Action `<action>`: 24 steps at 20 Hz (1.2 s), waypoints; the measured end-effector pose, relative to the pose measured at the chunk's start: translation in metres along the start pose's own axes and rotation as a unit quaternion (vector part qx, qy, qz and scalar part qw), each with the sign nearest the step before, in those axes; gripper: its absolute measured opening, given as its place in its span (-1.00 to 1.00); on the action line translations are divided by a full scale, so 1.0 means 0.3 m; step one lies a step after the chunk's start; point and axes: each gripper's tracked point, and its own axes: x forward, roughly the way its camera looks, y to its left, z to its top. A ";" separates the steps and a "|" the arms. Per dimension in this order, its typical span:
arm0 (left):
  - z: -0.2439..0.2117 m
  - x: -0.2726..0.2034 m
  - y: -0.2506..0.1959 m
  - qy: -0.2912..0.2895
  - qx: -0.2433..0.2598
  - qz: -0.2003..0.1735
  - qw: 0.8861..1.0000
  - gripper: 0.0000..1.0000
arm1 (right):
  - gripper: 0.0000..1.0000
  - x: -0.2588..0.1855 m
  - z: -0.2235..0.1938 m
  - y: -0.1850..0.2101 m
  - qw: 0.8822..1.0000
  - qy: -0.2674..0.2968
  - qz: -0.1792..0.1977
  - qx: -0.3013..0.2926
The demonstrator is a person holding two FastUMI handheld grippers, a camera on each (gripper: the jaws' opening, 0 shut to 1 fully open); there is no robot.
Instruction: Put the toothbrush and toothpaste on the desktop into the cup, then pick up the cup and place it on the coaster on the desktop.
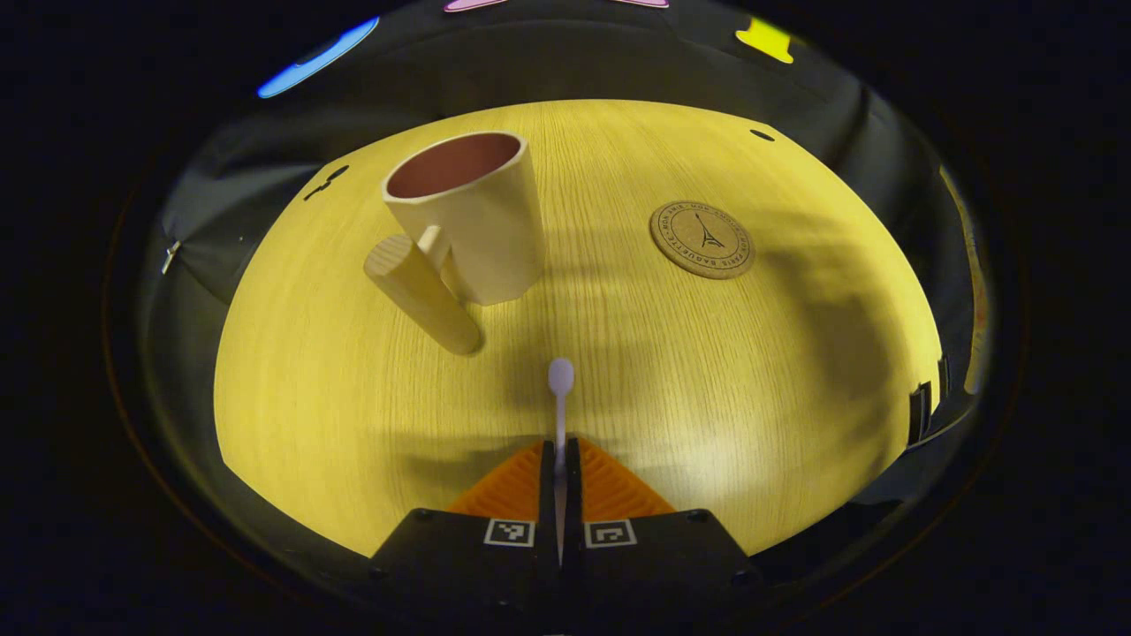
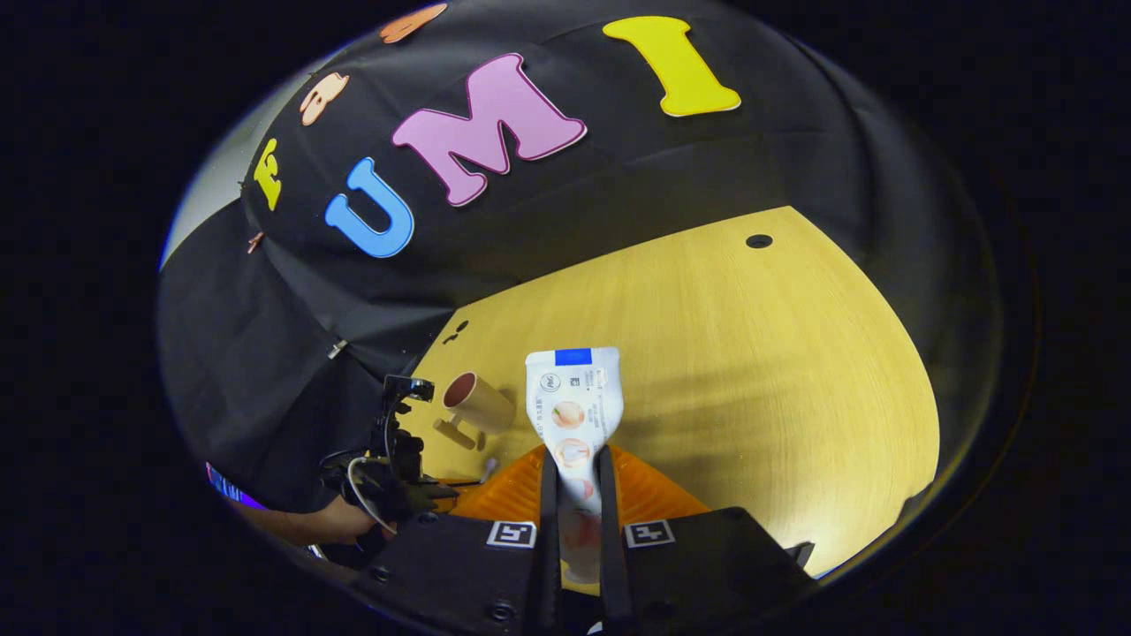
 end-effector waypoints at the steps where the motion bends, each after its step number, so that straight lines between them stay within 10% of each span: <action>1: -0.005 -0.018 -0.008 -0.008 -0.004 -0.015 1.000 -0.87 | -0.58 0.011 0.010 0.026 1.000 -0.004 0.009 0.001; 9: 0.075 -0.340 0.030 -0.141 -0.047 -0.115 0.982 -0.87 | -0.58 0.166 0.120 0.405 0.993 -0.053 0.102 -0.030; 16: 0.091 -0.696 0.223 -0.241 -0.063 -0.104 0.963 -0.88 | -0.58 0.440 0.224 0.714 0.982 -0.088 0.157 -0.049; 24: 0.039 -0.901 0.396 -0.280 -0.092 -0.071 0.953 -0.88 | -0.58 0.847 0.193 0.702 0.986 -0.093 0.110 -0.079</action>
